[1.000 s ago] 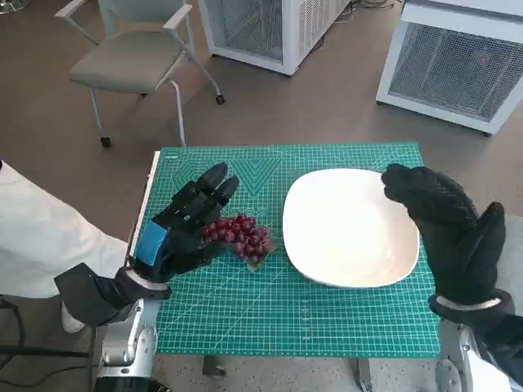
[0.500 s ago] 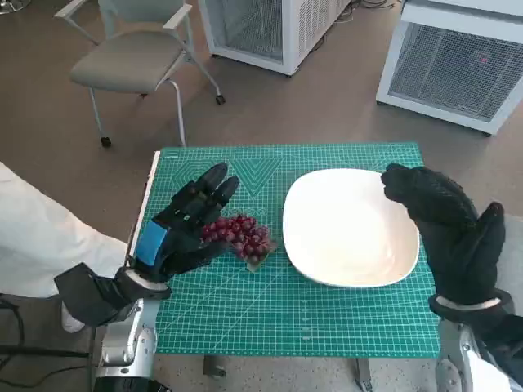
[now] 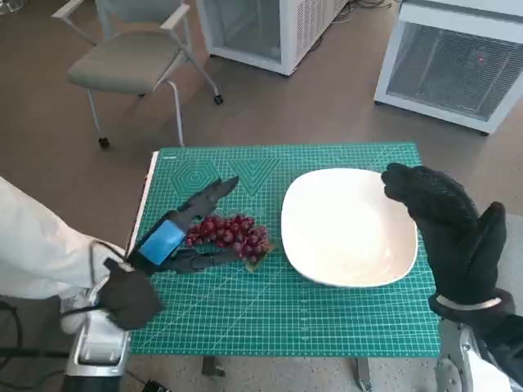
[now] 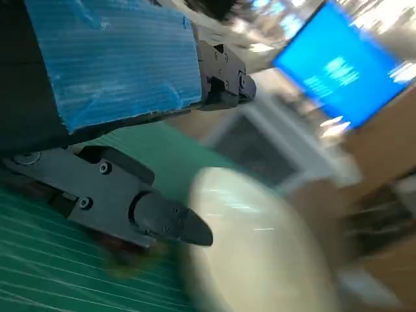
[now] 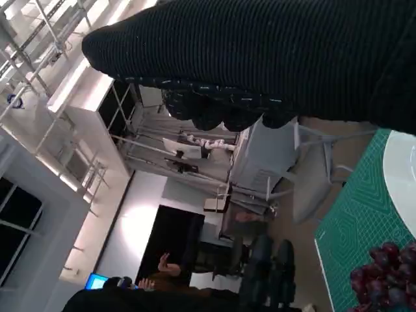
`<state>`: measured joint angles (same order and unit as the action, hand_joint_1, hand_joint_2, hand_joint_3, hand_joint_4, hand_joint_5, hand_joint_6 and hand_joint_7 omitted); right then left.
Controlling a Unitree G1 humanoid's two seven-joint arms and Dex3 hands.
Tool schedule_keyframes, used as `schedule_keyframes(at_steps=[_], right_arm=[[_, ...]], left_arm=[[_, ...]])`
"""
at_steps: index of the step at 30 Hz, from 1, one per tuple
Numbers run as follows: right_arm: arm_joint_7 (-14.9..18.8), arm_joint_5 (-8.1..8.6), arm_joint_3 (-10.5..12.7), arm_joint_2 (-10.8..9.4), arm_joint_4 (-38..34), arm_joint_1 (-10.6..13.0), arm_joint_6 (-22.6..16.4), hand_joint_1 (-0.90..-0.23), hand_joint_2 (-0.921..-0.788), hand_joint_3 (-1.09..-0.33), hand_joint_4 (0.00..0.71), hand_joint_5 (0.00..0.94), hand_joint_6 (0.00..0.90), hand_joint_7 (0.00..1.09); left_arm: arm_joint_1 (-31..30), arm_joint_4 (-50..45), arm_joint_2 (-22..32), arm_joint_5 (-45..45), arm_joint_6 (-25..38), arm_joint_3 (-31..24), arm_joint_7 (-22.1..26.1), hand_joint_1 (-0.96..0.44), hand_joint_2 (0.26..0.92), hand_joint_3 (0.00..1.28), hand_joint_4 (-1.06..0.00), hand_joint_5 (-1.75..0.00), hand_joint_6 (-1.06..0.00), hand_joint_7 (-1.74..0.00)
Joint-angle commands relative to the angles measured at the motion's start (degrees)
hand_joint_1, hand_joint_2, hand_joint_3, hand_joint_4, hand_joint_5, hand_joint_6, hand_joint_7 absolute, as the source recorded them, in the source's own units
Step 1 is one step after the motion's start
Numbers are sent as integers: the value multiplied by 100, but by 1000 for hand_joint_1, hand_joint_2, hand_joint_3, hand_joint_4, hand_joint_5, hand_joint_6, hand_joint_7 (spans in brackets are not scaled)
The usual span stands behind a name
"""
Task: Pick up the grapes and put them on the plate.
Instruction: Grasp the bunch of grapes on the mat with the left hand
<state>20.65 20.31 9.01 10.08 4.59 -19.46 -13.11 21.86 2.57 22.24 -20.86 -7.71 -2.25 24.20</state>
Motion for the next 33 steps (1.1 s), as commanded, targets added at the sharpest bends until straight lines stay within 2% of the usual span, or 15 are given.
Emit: schedule_keyframes(at_steps=[1,11,22,33], right_arm=[[-27,-22,16,10,-21,119,57,-497,-921,-564,386,569,185,921],[-54,-54,19,-2,13,153,41,-497,-921,-565,385,570,185,921],[-55,-35,36,2,42,188,45,-498,-921,-565,385,571,185,922],[-48,-15,48,-4,29,189,59,-497,-921,-567,382,573,183,924]], left_arm=[[-147,-1426,195,-1783,1525,736,284,-281,724,0,-3,0,-204,-21],[-23,-1781,99,-2270,2533,1176,695,-234,708,0,-49,-12,-248,-21],[171,-1648,162,-2468,2887,1474,710,-229,708,0,-61,-5,-258,-11],[633,-958,16,-2977,3171,1942,461,-231,710,0,-66,-3,-261,-5]])
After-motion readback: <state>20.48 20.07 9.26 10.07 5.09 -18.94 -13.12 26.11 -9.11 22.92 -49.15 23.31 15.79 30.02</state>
